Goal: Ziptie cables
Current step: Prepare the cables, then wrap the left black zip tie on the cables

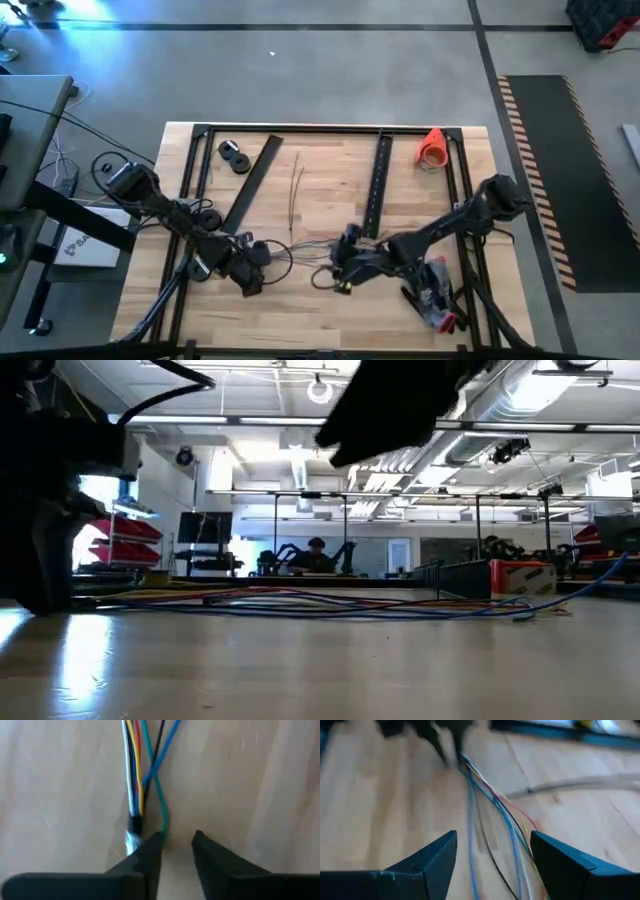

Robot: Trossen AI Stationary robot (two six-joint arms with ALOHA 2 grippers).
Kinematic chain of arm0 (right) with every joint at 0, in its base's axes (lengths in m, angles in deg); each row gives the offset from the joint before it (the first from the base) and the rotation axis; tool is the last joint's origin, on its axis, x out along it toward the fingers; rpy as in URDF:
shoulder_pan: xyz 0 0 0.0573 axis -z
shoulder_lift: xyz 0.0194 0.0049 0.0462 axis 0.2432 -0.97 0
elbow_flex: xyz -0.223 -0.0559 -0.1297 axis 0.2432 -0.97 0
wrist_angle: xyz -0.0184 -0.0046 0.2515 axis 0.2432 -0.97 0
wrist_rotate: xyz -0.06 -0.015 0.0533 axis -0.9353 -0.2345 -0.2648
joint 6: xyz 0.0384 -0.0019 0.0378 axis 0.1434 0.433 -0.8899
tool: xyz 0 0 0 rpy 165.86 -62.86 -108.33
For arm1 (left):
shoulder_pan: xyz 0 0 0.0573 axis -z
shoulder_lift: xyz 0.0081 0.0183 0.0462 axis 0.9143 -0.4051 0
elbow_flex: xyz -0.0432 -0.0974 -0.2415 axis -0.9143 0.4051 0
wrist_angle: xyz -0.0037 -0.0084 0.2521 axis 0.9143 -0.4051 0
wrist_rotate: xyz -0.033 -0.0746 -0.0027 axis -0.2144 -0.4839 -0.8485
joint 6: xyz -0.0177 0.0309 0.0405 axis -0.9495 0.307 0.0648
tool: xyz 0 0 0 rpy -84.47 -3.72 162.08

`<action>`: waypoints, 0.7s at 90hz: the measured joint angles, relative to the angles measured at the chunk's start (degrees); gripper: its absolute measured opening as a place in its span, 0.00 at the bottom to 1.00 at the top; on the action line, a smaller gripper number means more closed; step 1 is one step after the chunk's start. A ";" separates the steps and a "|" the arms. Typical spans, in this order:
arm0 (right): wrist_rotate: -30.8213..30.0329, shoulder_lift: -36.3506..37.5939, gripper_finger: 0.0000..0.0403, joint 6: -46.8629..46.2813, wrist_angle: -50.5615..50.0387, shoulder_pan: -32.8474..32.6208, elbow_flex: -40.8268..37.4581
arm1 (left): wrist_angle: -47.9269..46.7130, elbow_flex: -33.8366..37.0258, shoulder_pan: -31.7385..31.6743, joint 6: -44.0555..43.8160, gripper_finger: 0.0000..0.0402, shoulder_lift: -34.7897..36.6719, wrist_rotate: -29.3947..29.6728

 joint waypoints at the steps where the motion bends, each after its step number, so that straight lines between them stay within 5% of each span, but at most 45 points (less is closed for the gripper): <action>1: 0.33 0.00 0.59 -0.34 -0.50 0.15 0.00 | -0.45 -0.25 -0.22 -0.69 0.29 0.01 -1.09; 9: 2.36 0.00 0.59 -2.99 -3.88 1.05 0.00 | -4.34 -2.21 -0.83 -4.84 0.32 -0.04 -5.35; 26: 2.04 0.17 0.59 -6.73 -11.35 -0.06 0.00 | -1.28 -4.32 -1.98 1.00 0.31 -0.02 3.69; 49: -11.76 3.78 0.59 -23.33 -33.67 -9.88 -0.02 | 7.37 -3.44 -10.64 8.80 0.25 -0.04 7.55; 63: -18.73 4.21 0.59 -31.10 -36.08 -13.09 -0.02 | 17.43 -0.24 -19.40 13.66 0.26 -0.04 5.51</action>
